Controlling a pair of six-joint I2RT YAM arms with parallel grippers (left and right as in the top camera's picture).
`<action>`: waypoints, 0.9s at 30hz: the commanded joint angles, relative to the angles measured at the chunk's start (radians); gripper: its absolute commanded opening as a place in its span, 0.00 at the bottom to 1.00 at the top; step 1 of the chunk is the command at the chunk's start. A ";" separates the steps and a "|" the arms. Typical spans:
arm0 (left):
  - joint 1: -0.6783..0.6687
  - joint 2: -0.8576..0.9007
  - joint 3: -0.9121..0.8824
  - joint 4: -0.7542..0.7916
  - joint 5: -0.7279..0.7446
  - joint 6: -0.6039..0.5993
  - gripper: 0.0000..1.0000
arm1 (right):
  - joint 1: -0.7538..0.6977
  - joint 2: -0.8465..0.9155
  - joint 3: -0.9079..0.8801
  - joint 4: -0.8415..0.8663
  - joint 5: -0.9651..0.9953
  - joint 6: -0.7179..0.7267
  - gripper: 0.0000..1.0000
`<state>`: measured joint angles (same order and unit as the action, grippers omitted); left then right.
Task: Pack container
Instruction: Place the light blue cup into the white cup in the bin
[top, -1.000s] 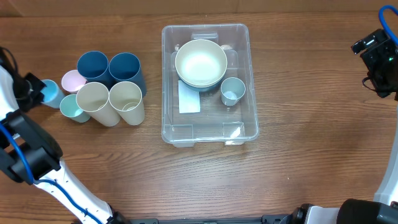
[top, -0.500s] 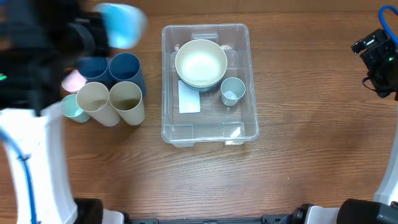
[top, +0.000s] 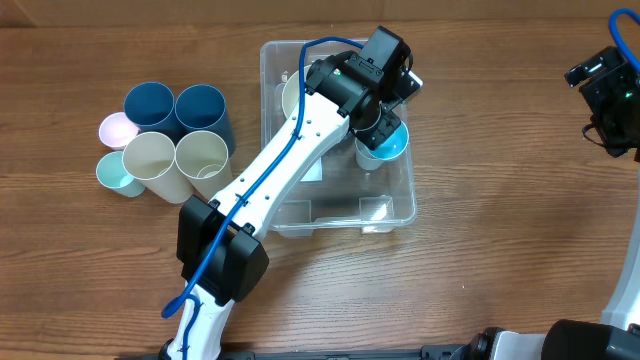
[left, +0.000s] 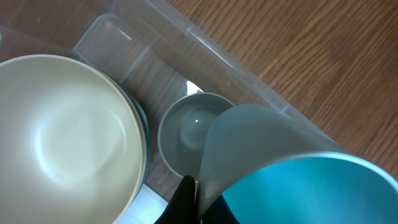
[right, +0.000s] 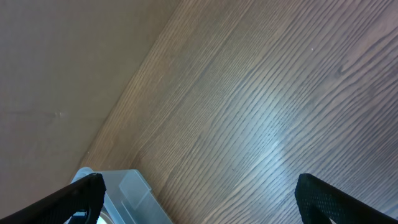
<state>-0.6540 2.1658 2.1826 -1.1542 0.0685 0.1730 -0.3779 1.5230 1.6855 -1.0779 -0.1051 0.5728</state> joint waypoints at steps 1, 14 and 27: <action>0.008 0.029 0.006 0.010 -0.038 0.029 0.04 | 0.001 -0.017 0.003 0.001 -0.001 0.004 1.00; 0.017 0.032 0.010 0.014 -0.184 -0.003 0.17 | 0.001 -0.017 0.003 0.001 -0.001 0.004 1.00; 0.366 -0.073 0.515 -0.518 -0.333 -0.323 0.59 | 0.001 -0.017 0.003 0.001 -0.001 0.004 1.00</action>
<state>-0.4522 2.1727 2.6213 -1.6123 -0.2310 -0.0452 -0.3779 1.5230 1.6855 -1.0786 -0.1047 0.5728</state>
